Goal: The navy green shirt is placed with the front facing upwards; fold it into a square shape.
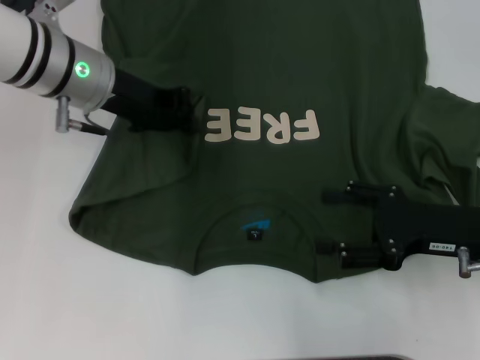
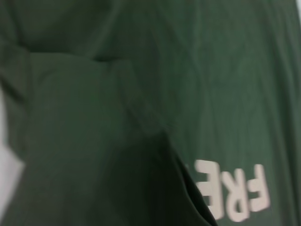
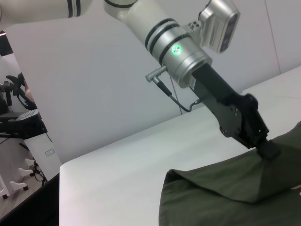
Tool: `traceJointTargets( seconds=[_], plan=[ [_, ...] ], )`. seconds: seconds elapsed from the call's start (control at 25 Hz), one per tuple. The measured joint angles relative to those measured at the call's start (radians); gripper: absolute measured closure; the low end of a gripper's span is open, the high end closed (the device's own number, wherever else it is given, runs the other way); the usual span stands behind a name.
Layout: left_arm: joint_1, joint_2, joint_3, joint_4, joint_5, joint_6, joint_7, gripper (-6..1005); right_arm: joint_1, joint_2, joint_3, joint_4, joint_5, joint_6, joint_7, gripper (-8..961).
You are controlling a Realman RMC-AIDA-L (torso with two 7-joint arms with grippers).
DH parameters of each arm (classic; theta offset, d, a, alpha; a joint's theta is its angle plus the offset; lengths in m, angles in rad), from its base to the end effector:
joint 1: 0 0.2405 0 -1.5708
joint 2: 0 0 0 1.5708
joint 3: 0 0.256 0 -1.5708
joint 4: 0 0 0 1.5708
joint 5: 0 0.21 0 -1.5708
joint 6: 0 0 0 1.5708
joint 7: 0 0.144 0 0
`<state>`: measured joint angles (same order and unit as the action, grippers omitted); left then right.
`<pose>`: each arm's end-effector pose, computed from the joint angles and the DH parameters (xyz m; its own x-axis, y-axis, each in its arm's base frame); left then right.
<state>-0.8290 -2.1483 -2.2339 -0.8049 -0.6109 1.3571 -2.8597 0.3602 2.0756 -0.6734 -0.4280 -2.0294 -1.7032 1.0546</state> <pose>-0.1931 0.3933 -0.0407 0.1671 0.9719 0.1655 0.9767 -0.1402 -0.1626 0.3050 0.2363 -0.0350 0.7503 -0.3452 -0.5638 -0.4257 -0.9048 -0.0125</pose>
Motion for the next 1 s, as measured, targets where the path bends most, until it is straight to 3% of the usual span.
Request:
traceJointTargets(
  seconds=[0.2, 0.48, 0.72, 1.0],
  plan=[
    [-0.02, -0.014, 0.014, 0.033, -0.017, -0.025, 0.01, 993, 0.004, 0.001, 0.0, 0.0, 0.0, 0.002, 0.0, 82],
    [-0.05, -0.015, 0.017, 0.148, -0.086, -0.089, 0.074, 992, 0.003, 0.001, 0.0, 0.0, 0.0, 0.01, -0.001, 82],
    [-0.052, -0.015, 0.019, 0.172, -0.106, -0.099, 0.107, 957, 0.004, 0.0, 0.001, 0.0, 0.0, 0.011, 0.003, 82],
    [-0.04, -0.012, 0.008, 0.141, -0.119, -0.085, 0.118, 707, 0.008, 0.0, 0.002, 0.0, 0.0, 0.007, 0.004, 83]
  ],
)
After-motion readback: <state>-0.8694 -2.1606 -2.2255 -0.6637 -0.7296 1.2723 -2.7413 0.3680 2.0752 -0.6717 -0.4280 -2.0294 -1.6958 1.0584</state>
